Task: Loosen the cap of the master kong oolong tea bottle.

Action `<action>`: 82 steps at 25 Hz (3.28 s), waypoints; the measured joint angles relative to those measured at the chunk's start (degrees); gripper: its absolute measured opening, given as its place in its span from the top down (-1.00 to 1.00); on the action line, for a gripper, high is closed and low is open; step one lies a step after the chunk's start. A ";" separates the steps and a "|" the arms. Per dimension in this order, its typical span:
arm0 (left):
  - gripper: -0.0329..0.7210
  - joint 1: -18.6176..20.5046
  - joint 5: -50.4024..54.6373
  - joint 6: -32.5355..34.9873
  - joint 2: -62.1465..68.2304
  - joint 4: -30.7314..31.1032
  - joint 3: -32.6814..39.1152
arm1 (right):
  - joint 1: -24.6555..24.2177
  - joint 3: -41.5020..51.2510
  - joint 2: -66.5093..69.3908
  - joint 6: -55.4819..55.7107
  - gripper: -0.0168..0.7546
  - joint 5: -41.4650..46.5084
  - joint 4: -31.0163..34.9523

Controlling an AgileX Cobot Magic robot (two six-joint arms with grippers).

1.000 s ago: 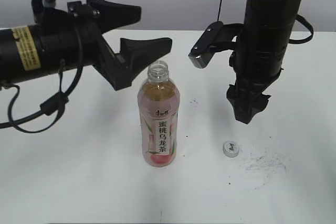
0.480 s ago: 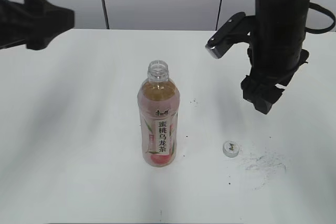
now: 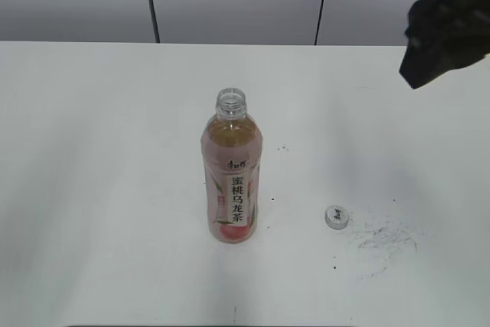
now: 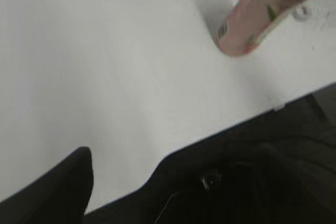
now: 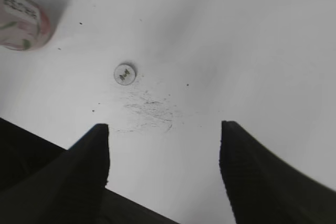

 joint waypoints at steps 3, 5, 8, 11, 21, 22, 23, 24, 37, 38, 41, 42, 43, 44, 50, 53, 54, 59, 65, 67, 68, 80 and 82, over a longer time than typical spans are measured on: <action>-0.56 0.00 9.29 5.39 -6.36 -1.30 0.00 | 0.00 2.22 -7.70 0.44 -0.31 0.00 2.05; -0.56 0.00 13.82 7.31 -11.43 -1.51 0.00 | 0.00 4.84 -12.93 0.56 -0.30 0.00 2.45; -0.55 0.00 16.78 8.13 -18.73 -1.92 0.00 | 0.00 9.83 -21.24 0.67 -0.30 0.00 3.60; -0.55 0.00 17.89 8.46 -25.63 -2.44 0.00 | 0.00 16.46 -30.11 0.73 -0.30 0.08 5.45; -0.53 0.00 17.57 8.48 -40.24 0.00 3.78 | 0.00 38.86 -58.36 0.73 -0.30 -1.96 5.94; -0.52 0.00 16.89 8.51 -40.24 0.00 4.36 | 0.00 40.83 -60.31 0.73 -0.30 -2.73 5.81; -0.51 0.00 15.48 8.56 -40.24 -0.31 4.76 | 0.00 42.70 -62.50 0.73 -0.30 -3.35 5.45; -0.50 0.00 13.93 8.63 -40.24 -0.45 5.01 | 0.00 44.19 -64.49 0.73 -0.30 -4.12 5.45; -0.41 0.00 7.53 9.48 -40.26 -0.52 7.11 | 0.00 48.30 -70.55 0.73 -0.30 -6.76 5.45; -0.40 0.00 7.53 9.53 -40.26 -0.52 7.11 | 0.00 48.30 -70.55 0.73 -0.30 -6.76 5.45; -0.39 0.00 7.49 9.53 -40.26 -0.57 7.11 | 0.00 48.30 -70.55 0.73 -0.30 -6.76 5.45; -0.39 0.00 7.49 9.53 -40.26 -0.54 7.11 | 0.00 48.30 -70.55 0.73 -0.30 -6.76 5.45; -0.38 0.00 7.49 9.53 -40.26 -0.54 7.11 | 0.00 48.30 -70.55 0.73 -0.30 -6.76 5.45; -0.38 0.00 7.49 9.53 -40.26 -0.54 7.11 | 0.00 48.30 -70.55 0.73 -0.30 -6.76 5.45; -0.36 2.79 7.42 9.53 -40.26 -0.58 7.11 | -5.46 48.30 -70.56 0.73 -0.30 -6.78 5.45; -0.36 10.13 7.36 9.53 -40.26 -0.65 7.11 | -15.14 48.30 -72.24 0.73 -0.30 -6.82 5.45; -0.36 12.98 7.36 9.53 -40.26 -0.65 7.11 | -18.44 48.30 -73.68 0.73 -0.30 -6.88 5.45; -0.36 21.25 7.36 9.53 -40.26 -0.65 7.11 | -26.69 48.30 -82.78 0.73 -0.30 -7.00 5.45; -0.36 20.69 7.30 9.53 -40.31 -0.79 7.11 | -27.07 48.30 -83.30 0.73 -0.30 -7.15 5.45; -0.36 20.62 7.30 9.53 -40.31 -0.79 7.11 | -27.12 48.30 -83.30 0.73 -0.30 -7.15 5.45; -0.36 20.62 7.30 9.53 -40.31 -0.79 7.11 | -27.12 48.30 -83.30 0.73 -0.30 -7.15 5.45; -0.36 20.58 7.30 9.53 -40.31 -0.79 7.11 | -27.12 48.30 -83.30 0.73 -0.30 -7.21 5.45; -0.36 20.58 7.30 9.53 -40.31 -0.79 7.11 | -27.12 48.30 -83.30 0.73 -0.30 -7.21 5.45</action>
